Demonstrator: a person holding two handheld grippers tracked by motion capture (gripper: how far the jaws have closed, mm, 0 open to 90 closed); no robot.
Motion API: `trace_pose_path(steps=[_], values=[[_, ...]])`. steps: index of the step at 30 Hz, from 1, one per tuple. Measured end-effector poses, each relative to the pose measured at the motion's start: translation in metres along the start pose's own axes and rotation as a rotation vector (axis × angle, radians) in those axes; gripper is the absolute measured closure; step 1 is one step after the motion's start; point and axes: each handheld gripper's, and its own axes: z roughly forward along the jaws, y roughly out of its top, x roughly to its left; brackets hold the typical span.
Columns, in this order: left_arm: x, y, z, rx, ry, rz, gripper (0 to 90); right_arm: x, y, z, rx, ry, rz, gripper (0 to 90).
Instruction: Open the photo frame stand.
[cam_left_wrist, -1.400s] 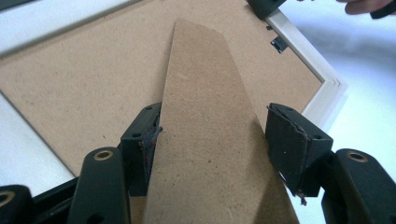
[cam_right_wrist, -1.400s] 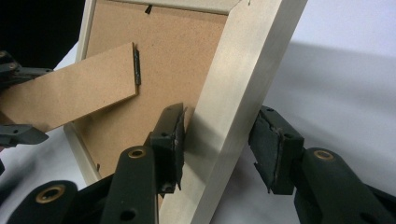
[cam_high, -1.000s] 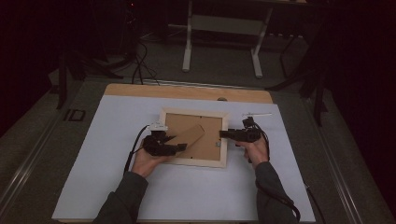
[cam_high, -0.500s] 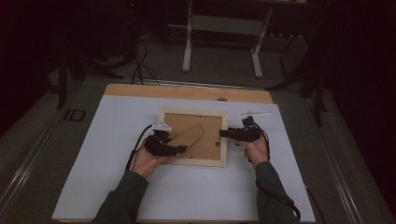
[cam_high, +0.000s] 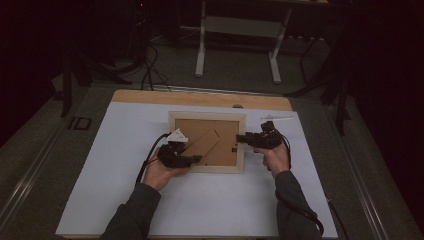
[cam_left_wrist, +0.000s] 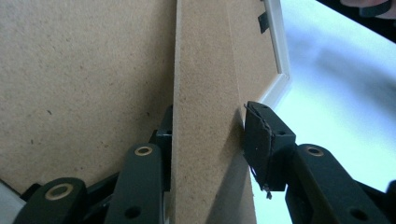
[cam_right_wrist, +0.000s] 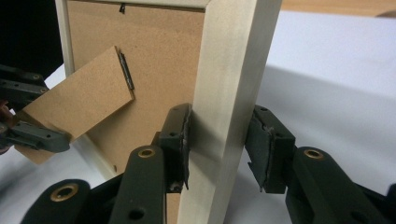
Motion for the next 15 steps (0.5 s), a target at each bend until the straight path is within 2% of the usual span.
trace_pose_path(steps=[11, 15], values=[[-0.0026, 0.0065, 0.0007, -0.004, 0.034, 0.029, 64.6, 0.0055, 0.0066, -0.0066, -0.021, -0.030, -0.035, 62.2], [-0.0052, 0.0097, 0.0008, -0.013, 0.058, 0.038, 65.0, 0.0086, 0.0078, -0.0091, -0.031, -0.043, -0.042, 62.3]])
